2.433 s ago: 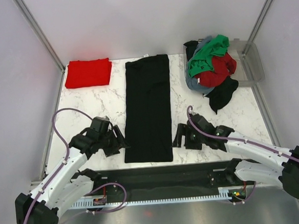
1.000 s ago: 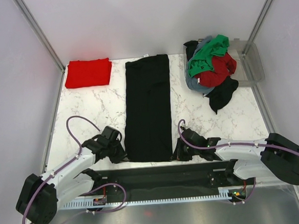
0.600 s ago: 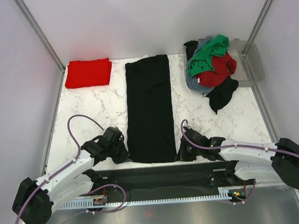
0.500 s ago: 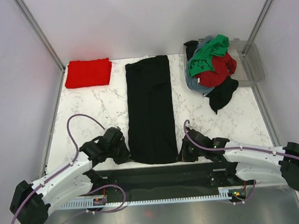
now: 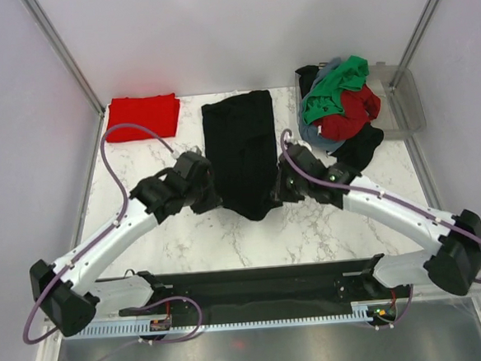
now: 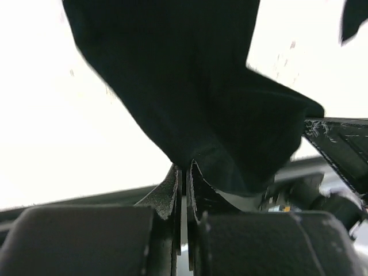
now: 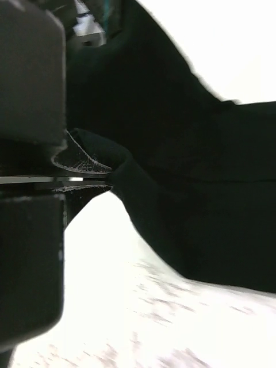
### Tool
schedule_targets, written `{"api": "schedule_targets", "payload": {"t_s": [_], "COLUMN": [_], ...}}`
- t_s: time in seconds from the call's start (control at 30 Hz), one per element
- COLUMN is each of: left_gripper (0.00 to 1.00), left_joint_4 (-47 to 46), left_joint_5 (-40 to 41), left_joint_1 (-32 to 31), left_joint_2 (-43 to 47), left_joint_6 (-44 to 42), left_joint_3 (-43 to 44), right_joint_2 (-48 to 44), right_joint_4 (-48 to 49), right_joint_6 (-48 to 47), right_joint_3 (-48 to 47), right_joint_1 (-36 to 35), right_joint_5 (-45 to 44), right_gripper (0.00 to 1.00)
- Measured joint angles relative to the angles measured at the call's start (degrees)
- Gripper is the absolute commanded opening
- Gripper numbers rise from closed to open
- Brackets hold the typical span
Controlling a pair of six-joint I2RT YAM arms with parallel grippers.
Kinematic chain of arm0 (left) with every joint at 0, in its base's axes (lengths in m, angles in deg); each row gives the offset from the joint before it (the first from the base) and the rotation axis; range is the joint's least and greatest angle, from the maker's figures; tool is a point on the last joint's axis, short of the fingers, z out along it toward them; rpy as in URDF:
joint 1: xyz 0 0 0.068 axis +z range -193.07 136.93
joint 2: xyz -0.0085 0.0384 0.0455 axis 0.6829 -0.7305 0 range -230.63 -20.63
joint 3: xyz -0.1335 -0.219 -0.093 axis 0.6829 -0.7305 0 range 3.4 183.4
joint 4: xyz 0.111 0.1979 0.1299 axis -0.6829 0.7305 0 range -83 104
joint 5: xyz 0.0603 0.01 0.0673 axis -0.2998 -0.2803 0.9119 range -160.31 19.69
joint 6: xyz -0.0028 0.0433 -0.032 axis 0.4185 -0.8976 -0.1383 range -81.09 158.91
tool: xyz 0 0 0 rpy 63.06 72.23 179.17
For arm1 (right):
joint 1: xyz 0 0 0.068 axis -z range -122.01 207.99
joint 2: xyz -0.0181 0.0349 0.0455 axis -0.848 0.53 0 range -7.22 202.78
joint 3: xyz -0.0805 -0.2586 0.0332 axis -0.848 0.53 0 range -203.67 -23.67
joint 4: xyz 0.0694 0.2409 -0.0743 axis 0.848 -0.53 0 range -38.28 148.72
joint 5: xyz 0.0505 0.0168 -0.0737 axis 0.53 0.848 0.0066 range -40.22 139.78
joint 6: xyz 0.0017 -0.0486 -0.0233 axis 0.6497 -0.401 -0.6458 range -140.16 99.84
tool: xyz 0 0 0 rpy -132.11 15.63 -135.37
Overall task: Fold and stack the t-shirts
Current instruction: Fold the tshirt
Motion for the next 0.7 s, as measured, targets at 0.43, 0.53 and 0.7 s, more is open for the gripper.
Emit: {"api": "schedule_targets", "payload": {"t_s": [0.43, 0.53, 0.7], "left_gripper": [0.02, 0.02, 0.02], "left_joint_4": [-1.7, -2.1, -2.5], "left_joint_5": [-0.3, -1.5, -2.5], "left_joint_1": [15.9, 17.8, 18.8], "left_joint_2": [-25.6, -30.4, -36.6], "left_joint_6": [-12.9, -14.7, -16.5], "left_joint_3": [20.7, 23.1, 26.1], "right_joint_2": [24.7, 28.2, 33.6], "right_joint_4": [-3.2, -3.3, -3.3], "right_joint_6": [-12.9, -14.3, -16.6], "right_joint_3": [-23.4, -25.8, -29.0], "right_joint_1": [13.3, 15.3, 17.5], "right_joint_5": [-0.8, -0.2, 1.3], "right_gripper": [0.0, 0.0, 0.0]}}
